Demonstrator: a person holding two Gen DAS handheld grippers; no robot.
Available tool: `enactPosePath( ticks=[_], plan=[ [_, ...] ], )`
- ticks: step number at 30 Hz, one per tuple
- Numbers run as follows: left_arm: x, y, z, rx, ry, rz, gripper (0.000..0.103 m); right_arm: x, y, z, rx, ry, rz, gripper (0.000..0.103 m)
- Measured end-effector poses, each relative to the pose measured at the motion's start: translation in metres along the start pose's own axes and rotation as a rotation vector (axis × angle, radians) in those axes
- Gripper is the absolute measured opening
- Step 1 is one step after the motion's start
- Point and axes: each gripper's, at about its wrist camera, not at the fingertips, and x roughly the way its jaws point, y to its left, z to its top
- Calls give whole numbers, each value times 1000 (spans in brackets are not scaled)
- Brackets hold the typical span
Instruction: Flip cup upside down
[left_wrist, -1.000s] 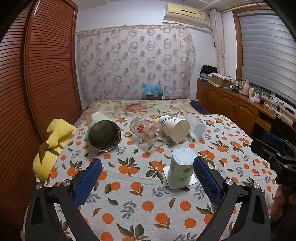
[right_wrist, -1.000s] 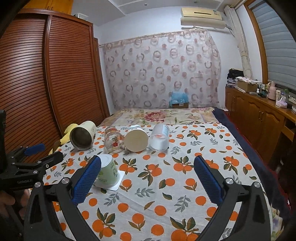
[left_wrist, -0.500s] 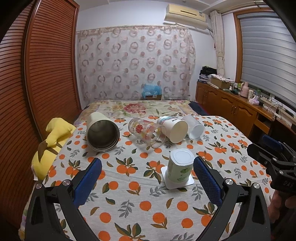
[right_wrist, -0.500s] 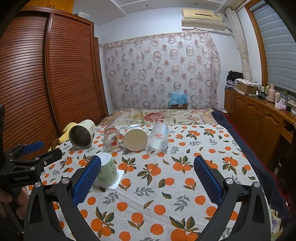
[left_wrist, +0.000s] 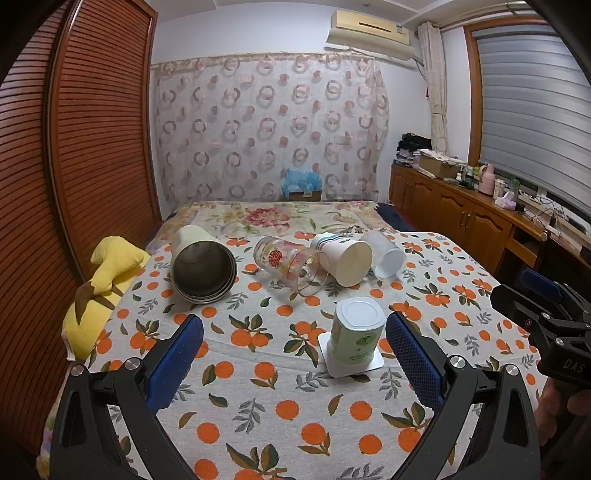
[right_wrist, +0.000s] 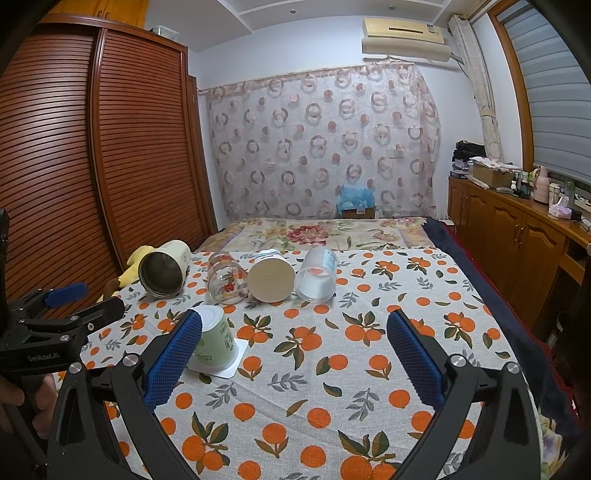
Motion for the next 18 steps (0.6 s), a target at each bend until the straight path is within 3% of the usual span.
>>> enactPosePath(
  ticks=[18],
  plan=[
    [-1, -2, 0, -1, -3, 1, 95, -1, 0, 0, -3, 0, -2, 101]
  ],
)
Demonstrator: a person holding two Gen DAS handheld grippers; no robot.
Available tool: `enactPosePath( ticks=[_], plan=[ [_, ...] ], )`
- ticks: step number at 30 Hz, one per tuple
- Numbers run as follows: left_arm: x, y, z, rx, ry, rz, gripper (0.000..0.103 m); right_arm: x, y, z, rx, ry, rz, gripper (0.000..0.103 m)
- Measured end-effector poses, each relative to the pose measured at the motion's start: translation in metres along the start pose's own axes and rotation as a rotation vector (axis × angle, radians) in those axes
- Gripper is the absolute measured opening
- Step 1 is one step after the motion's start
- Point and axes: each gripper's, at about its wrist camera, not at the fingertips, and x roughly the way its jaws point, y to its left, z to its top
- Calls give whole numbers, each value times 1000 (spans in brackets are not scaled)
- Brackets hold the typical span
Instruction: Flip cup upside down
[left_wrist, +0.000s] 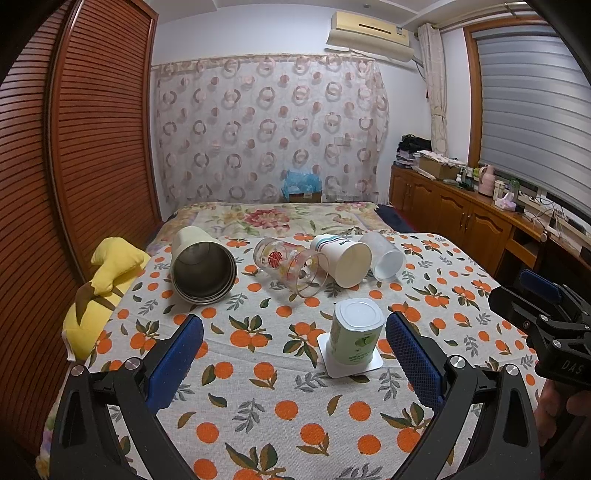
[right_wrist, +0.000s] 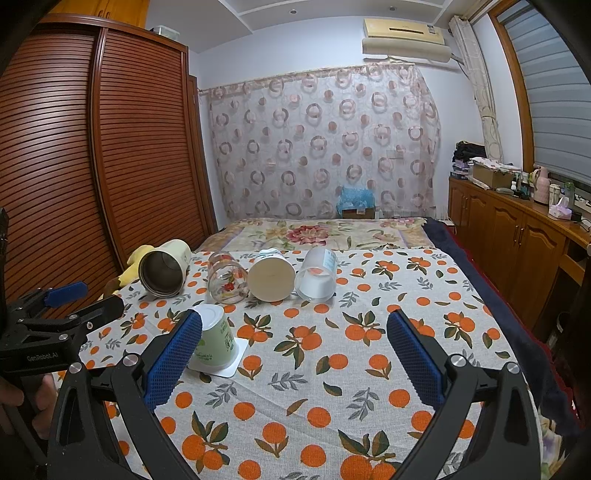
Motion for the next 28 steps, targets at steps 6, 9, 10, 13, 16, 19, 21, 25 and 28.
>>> enactPosePath(
  ticks=[6, 9, 10, 13, 16, 19, 21, 25, 28],
  plan=[
    [0, 0, 0, 0, 0, 1, 95, 0, 0, 0, 0, 0, 2, 101],
    [0, 0, -1, 0, -1, 0, 96, 0, 0, 0, 0, 0, 1, 101],
    [0, 0, -1, -1, -1, 0, 95, 0, 0, 0, 0, 0, 1, 101],
    [0, -4, 1, 1, -4, 0, 96, 0, 0, 0, 1, 0, 1, 101],
    [0, -4, 1, 1, -4, 0, 96, 0, 0, 0, 0, 0, 2, 101],
    [1, -9, 5, 1, -3, -1, 96, 0, 0, 0, -1, -1, 2, 101],
    [-1, -7, 4, 0, -4, -1, 96, 0, -1, -1, 1, -1, 1, 101],
    [0, -7, 4, -1, -6, -1, 96, 0, 0, -1, -1, 0, 1, 101],
    [1, -10, 6, -2, -10, -4, 96, 0, 0, -1, -2, -1, 2, 101]
  ],
)
